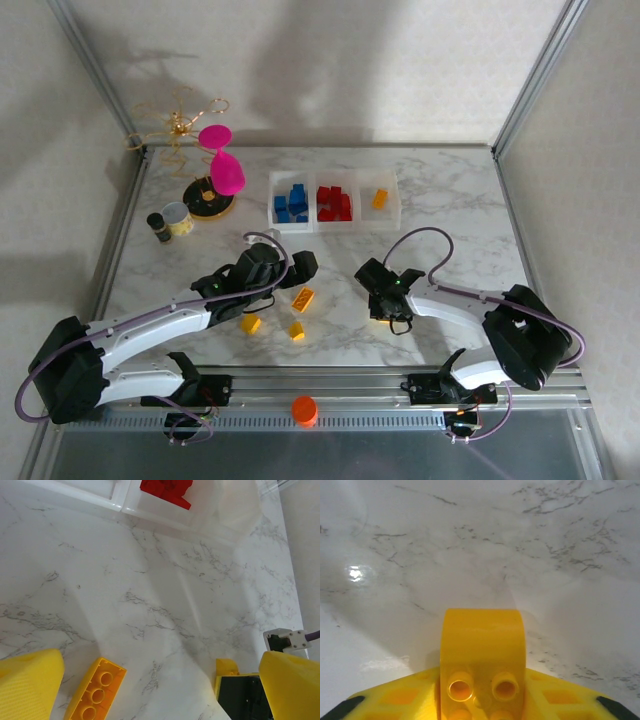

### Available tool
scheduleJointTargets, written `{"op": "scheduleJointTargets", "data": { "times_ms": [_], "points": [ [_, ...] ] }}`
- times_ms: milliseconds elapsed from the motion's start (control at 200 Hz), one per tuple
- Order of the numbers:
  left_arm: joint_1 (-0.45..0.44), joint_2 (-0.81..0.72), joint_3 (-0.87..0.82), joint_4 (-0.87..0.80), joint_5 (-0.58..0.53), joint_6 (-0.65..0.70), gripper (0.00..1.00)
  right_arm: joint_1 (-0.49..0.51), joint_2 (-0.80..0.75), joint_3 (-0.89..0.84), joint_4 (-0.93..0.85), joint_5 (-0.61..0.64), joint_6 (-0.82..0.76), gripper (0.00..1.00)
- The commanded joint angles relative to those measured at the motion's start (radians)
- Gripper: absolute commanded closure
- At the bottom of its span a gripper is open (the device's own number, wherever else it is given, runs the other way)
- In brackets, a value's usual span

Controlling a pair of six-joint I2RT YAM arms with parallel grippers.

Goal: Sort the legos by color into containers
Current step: Pick up the lego from the bottom-center of the table, then place the lego in the container.

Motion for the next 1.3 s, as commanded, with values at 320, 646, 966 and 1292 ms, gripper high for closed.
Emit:
{"op": "scheduleJointTargets", "data": {
  "times_ms": [320, 646, 966, 1292],
  "points": [
    [0.013, 0.018, 0.056, 0.016, -0.025, 0.014, 0.0, -0.048, -0.092, 0.067, 0.009, 0.014, -0.044, 0.75],
    [0.081, 0.023, 0.088, 0.041, 0.004, 0.036, 0.0, -0.18, -0.013, 0.286, 0.118, 0.083, -0.21, 0.76],
    [0.177, 0.066, 0.134, 0.069, 0.042, 0.04, 0.0, -0.282, 0.278, 0.577, 0.26, 0.123, -0.349, 0.75],
    [0.213, 0.133, 0.181, 0.108, 0.061, 0.044, 0.0, -0.382, 0.569, 0.856, 0.265, 0.126, -0.43, 0.74]
  ]
}}
